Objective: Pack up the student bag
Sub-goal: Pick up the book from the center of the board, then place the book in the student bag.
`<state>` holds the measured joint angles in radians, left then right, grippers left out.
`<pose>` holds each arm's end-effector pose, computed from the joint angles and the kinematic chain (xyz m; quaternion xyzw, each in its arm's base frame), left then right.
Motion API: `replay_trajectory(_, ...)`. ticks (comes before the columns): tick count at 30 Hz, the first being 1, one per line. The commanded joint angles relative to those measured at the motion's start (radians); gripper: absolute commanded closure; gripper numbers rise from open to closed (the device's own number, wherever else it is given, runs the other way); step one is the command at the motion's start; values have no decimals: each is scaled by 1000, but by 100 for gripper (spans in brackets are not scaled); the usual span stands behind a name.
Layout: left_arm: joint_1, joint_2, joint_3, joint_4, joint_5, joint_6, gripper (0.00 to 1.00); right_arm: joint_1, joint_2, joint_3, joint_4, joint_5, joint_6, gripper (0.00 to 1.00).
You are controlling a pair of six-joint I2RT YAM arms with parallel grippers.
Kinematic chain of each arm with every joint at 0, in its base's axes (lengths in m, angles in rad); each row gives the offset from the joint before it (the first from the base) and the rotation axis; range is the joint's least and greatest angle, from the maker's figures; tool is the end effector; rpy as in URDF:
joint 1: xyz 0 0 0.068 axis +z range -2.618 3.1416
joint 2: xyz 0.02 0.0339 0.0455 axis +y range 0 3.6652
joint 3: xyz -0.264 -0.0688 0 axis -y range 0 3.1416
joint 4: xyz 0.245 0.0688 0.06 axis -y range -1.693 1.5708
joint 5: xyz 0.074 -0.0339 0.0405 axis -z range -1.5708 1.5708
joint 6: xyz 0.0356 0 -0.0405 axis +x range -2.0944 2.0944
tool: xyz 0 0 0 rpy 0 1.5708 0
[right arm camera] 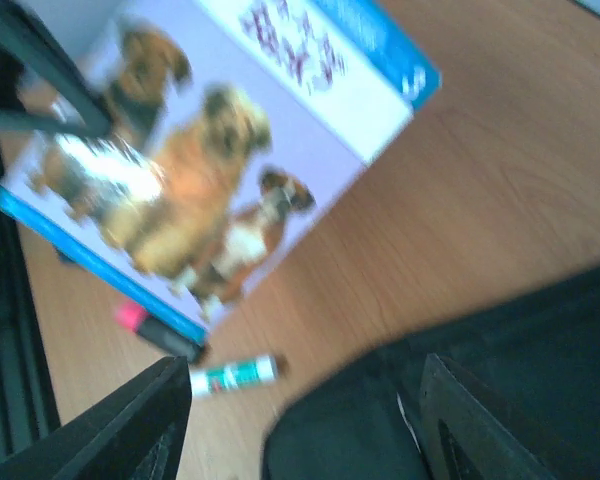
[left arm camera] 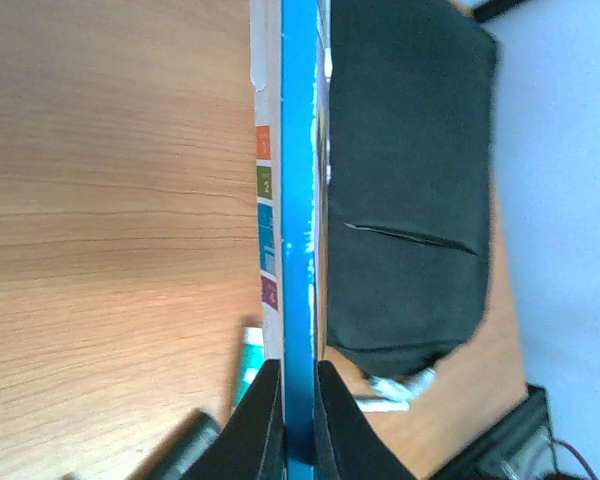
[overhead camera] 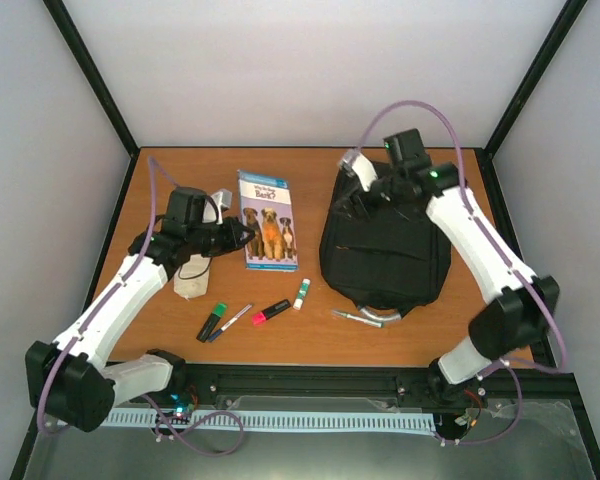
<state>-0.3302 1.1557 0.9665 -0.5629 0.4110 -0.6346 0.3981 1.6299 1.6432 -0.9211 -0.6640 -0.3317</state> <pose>0.2256 -0.0923 0.2951 -0.0559 0.9000 -0.3466 0.2583 0.3073 0.1530 0.3599 -0.4181 0.7972 0.3182 0.2973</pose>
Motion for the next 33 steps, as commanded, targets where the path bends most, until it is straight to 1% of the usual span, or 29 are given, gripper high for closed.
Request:
replay_trajectory(1, -51, -73, 94, 56, 135, 72, 99, -34, -160, -225, 5, 175, -185, 33)
replay_trajectory(5, -96, -76, 110, 46, 200, 119, 99, -50, -321, -430, 45, 317, -271, 30)
replay_trajectory(9, -198, -59, 42, 110, 258, 114, 99, -50, -404, -594, 66, 399, -352, 28)
replay_trajectory(12, -286, -45, 12, 96, 223, 136, 99, -50, -440, -659, 69, 459, -397, 28)
replay_trajectory(14, -320, -35, 2, 58, 209, 153, 99, -50, -462, -702, 85, 479, -437, 29)
replay_trajectory(17, -336, -25, -15, -4, 197, 178, 99, -50, -492, -765, 117, 499, -509, 31)
replay_trajectory(20, -338, -28, -43, -25, 199, 183, 99, -50, -486, -799, 113, 515, -555, 33)
replay_trajectory(23, -340, -36, -72, -28, 213, 176, 99, -50, -479, -831, 113, 535, -576, 35)
replay_trajectory(30, -341, -50, -90, -47, 223, 184, 99, -50, -504, -918, 191, 686, -602, 38)
replay_trajectory(33, -342, -32, -83, -48, 240, 189, 99, -50, -515, -938, 187, 693, -613, 38)
